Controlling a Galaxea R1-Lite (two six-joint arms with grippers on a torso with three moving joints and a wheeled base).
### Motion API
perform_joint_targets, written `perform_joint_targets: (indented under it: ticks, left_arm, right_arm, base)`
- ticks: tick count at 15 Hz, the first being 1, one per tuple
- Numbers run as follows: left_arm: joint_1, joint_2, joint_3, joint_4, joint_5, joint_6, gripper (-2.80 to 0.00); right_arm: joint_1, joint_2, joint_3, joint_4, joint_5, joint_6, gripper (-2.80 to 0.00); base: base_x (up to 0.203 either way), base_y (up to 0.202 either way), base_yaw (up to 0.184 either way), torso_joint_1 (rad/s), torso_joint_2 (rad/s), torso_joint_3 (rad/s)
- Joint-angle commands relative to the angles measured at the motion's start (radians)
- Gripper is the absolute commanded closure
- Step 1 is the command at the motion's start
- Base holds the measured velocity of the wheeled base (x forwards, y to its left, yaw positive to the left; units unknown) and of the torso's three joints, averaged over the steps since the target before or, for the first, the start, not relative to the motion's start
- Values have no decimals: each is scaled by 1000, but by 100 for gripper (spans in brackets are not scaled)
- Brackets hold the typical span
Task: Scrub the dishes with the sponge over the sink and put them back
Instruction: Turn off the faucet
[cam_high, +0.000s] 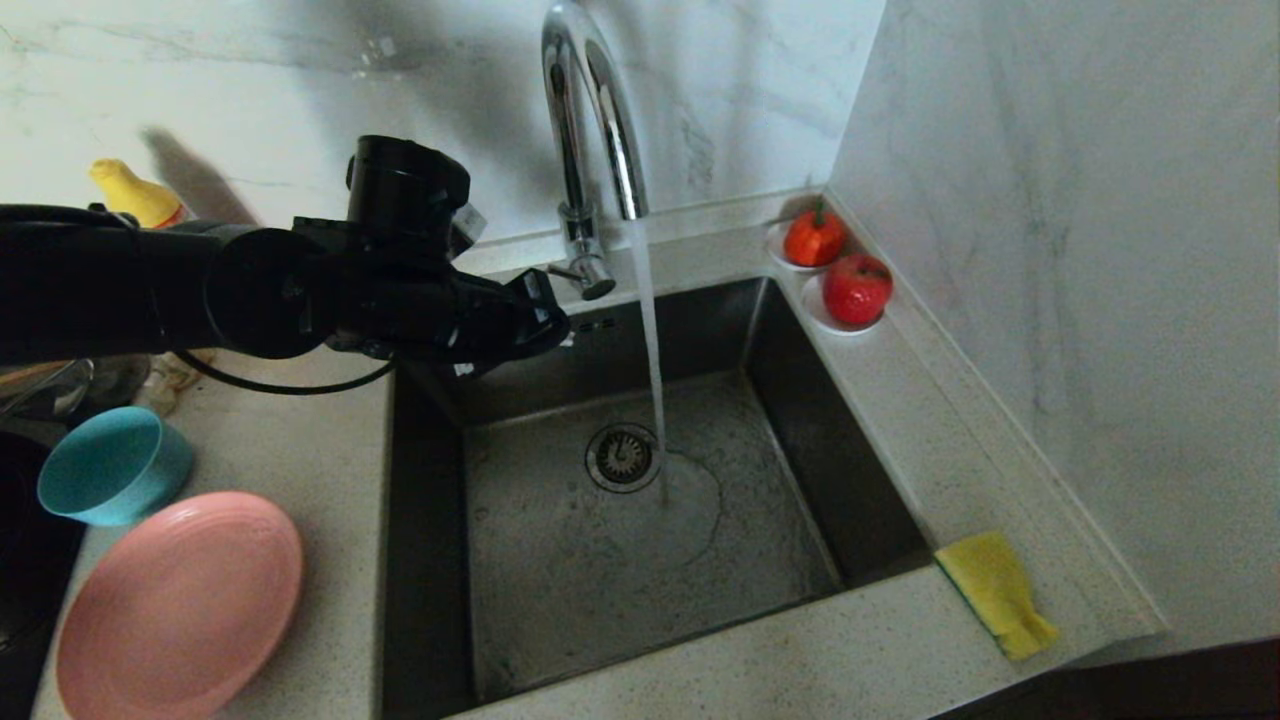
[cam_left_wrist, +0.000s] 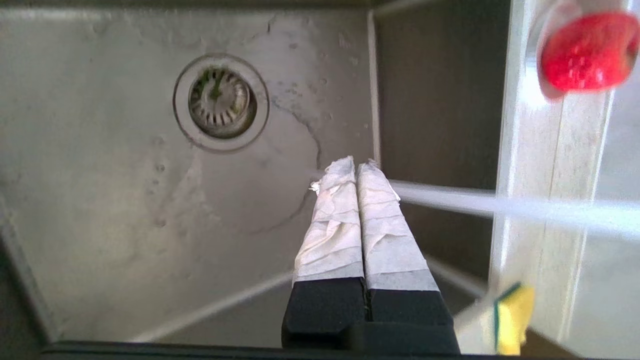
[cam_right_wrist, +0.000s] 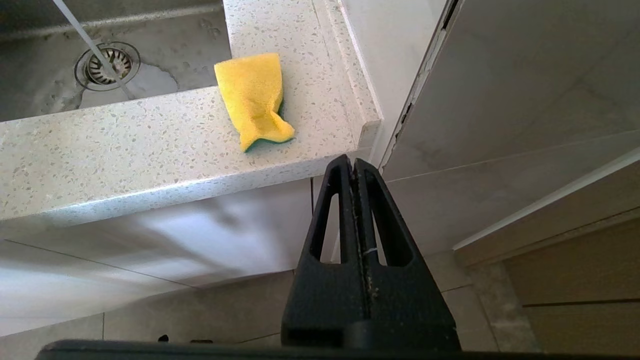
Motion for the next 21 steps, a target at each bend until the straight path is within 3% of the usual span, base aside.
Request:
perform_joint_targets:
  ticks: [1,11,21]
  left_arm:
    - [0,36,-40,0,25,-8,0]
    - [7,96,-156,0,102,-25,0]
    - [16,152,-256,2,103,-40,0]
  right_arm:
    - [0,1,0,0,0,0,0]
    - [0,1,0,0,0,0,0]
    - [0,1,0,0,0,0,0]
  base:
    - [0,0,0,0,0,0]
    - [0,0,0,0,0,0]
    - [0,0,0,0,0,0]
